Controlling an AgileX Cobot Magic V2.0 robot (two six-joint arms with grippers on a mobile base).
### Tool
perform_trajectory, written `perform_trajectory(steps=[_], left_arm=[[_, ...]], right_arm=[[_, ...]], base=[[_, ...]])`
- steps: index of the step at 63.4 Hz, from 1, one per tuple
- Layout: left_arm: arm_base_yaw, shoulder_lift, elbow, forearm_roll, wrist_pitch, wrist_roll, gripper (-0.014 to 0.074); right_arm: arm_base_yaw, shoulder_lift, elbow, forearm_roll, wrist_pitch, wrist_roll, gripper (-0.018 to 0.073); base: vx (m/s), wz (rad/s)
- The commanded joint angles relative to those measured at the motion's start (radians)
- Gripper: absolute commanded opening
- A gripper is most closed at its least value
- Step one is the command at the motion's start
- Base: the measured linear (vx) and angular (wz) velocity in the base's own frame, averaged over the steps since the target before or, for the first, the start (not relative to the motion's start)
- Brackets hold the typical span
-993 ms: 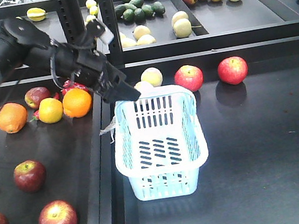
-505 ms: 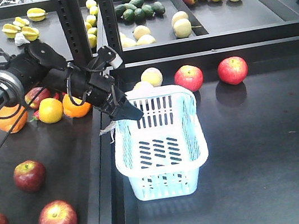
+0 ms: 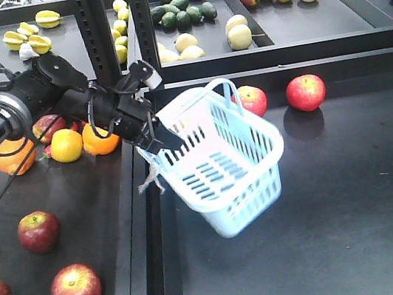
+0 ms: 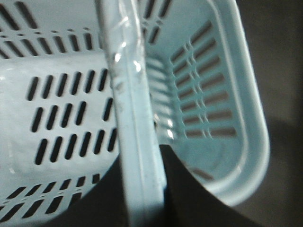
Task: Pick three apples into basket with both arms
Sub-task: 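Close the left gripper on the handle and lift the basket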
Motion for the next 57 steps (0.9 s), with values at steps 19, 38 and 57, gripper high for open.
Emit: perform_trajectory(steps=[19,38,57], left_arm=[[-0.027,-0.209,-0.030,-0.076,0.046,-0.297,-0.0008],[-0.086,-0.345,-0.029,0.119,0.047,-0.756,-0.0008],[-0.210,-0.551,0.064,0.226,0.047,-0.881,-0.0008]], right_arm=[[-0.006,-0.011,0.012,-0.011,-0.072,-0.002,-0.0005],[-0.006,-0.011,0.012,-0.011,-0.072,-0.002,-0.0005],[-0.006,-0.011,0.012,-0.011,-0.072,-0.002,-0.0005]], base=[[0.00,0.00],[0.00,0.00],[0.00,0.00]])
